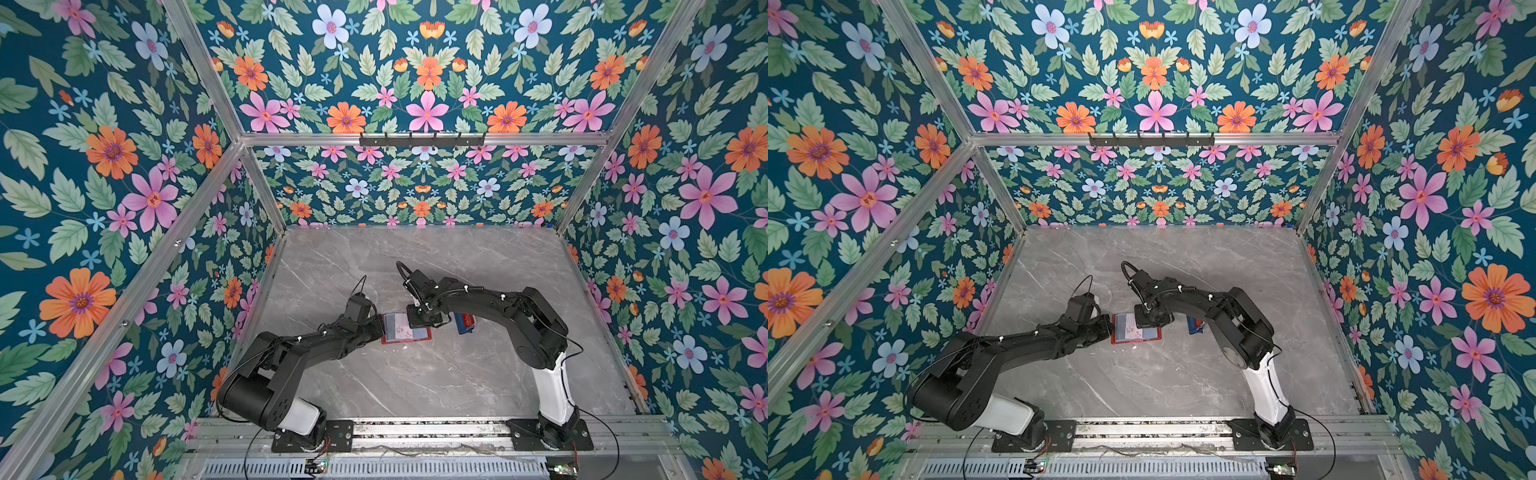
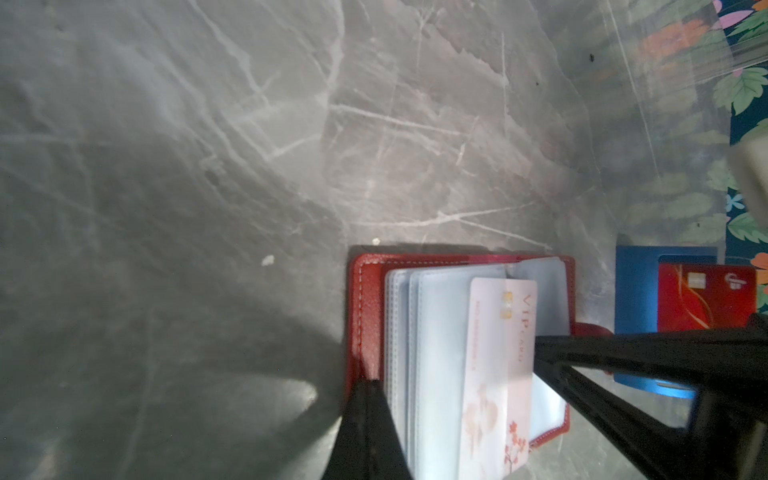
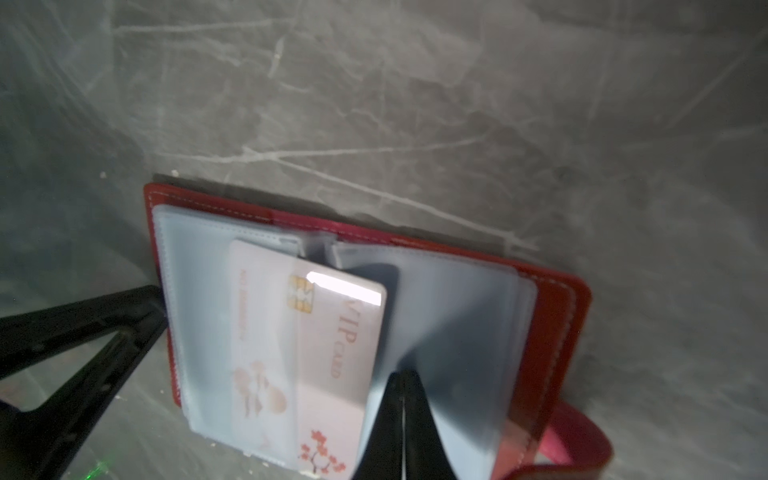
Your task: Put the credit cards into the card holder
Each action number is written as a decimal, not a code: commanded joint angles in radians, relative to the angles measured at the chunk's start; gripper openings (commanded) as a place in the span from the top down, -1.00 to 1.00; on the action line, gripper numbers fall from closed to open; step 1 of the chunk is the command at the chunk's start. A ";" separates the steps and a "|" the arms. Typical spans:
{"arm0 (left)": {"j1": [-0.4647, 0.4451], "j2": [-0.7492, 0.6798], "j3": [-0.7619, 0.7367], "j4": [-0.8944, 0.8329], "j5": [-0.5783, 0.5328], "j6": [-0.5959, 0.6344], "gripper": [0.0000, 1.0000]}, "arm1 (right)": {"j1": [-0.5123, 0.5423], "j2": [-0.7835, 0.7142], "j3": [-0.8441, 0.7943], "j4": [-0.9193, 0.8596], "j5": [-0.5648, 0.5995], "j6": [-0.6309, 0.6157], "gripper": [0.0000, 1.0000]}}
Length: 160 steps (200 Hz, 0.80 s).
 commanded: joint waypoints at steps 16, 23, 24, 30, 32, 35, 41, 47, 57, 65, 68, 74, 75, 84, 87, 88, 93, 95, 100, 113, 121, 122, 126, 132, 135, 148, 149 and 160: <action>-0.001 0.009 -0.004 -0.128 -0.009 0.016 0.93 | 0.023 0.057 0.053 -0.091 -0.020 -0.028 0.74; -0.001 0.008 -0.004 -0.128 -0.010 0.014 0.93 | 0.025 0.062 0.058 -0.093 -0.020 -0.028 0.73; -0.001 0.007 -0.004 -0.128 -0.010 0.014 0.93 | 0.026 0.063 0.057 -0.093 -0.021 -0.028 0.73; -0.001 0.008 -0.004 -0.128 -0.010 0.015 0.93 | 0.028 0.065 0.060 -0.094 -0.022 -0.028 0.72; -0.001 0.008 -0.004 -0.128 -0.010 0.016 0.93 | 0.028 0.065 0.060 -0.093 -0.022 -0.028 0.71; -0.001 0.007 -0.004 -0.128 -0.010 0.016 0.93 | 0.029 0.065 0.060 -0.093 -0.024 -0.028 0.71; -0.001 0.008 -0.004 -0.130 -0.011 0.016 0.93 | 0.030 0.065 0.061 -0.092 -0.024 -0.028 0.69; -0.001 0.008 -0.004 -0.130 -0.012 0.017 0.93 | 0.030 0.065 0.062 -0.091 -0.025 -0.028 0.67; -0.001 0.007 -0.004 -0.129 -0.012 0.017 0.93 | 0.030 0.064 0.061 -0.092 -0.028 -0.030 0.63; -0.001 0.007 -0.004 -0.129 -0.012 0.017 0.93 | 0.031 0.064 0.062 -0.093 -0.030 -0.031 0.60; -0.001 0.007 -0.004 -0.130 -0.012 0.016 0.93 | 0.031 0.064 0.062 -0.093 -0.031 -0.031 0.59; -0.001 0.008 -0.004 -0.130 -0.012 0.017 0.93 | 0.031 0.064 0.061 -0.094 -0.034 -0.033 0.57; -0.001 0.009 -0.004 -0.129 -0.012 0.017 0.93 | 0.031 0.064 0.060 -0.094 -0.035 -0.033 0.57; -0.001 0.009 -0.004 -0.130 -0.012 0.016 0.93 | 0.031 0.066 0.060 -0.094 -0.039 -0.034 0.54; -0.001 0.009 -0.004 -0.130 -0.013 0.015 0.93 | 0.031 0.065 0.059 -0.094 -0.040 -0.035 0.53; -0.001 0.009 -0.004 -0.128 -0.012 0.015 0.93 | 0.031 0.065 0.059 -0.093 -0.040 -0.035 0.53; -0.001 0.010 -0.004 -0.128 -0.012 0.014 0.93 | 0.031 0.065 0.057 -0.093 -0.042 -0.034 0.52; -0.001 0.009 -0.004 -0.128 -0.013 0.015 0.93 | 0.031 0.065 0.057 -0.093 -0.042 -0.035 0.51; -0.001 0.009 -0.004 -0.127 -0.013 0.014 0.93 | 0.031 0.066 0.056 -0.093 -0.044 -0.036 0.50; -0.002 0.010 -0.005 -0.127 -0.012 0.015 0.93 | 0.031 0.068 0.054 -0.093 -0.045 -0.036 0.46; -0.003 0.010 -0.005 -0.127 -0.012 0.015 0.93 | 0.031 0.069 0.053 -0.092 -0.047 -0.036 0.46; -0.003 0.011 -0.005 -0.127 -0.013 0.015 0.93 | 0.031 0.070 0.053 -0.092 -0.047 -0.037 0.45; -0.003 0.010 -0.005 -0.127 -0.013 0.015 0.93 | 0.032 0.071 0.052 -0.093 -0.047 -0.037 0.45; -0.003 0.010 -0.005 -0.126 -0.013 0.016 0.93 | 0.031 0.072 0.052 -0.093 -0.048 -0.037 0.44; -0.003 0.010 -0.005 -0.127 -0.012 0.016 0.93 | 0.031 0.073 0.052 -0.094 -0.048 -0.037 0.43; -0.003 0.010 -0.005 -0.127 -0.012 0.016 0.93 | 0.032 0.071 0.052 -0.095 -0.048 -0.037 0.41; -0.003 0.010 -0.005 -0.127 -0.013 0.016 0.93 | 0.032 0.071 0.052 -0.094 -0.048 -0.037 0.40; -0.003 0.009 -0.005 -0.128 -0.013 0.016 0.93 | 0.033 0.067 0.049 -0.091 -0.048 -0.037 0.39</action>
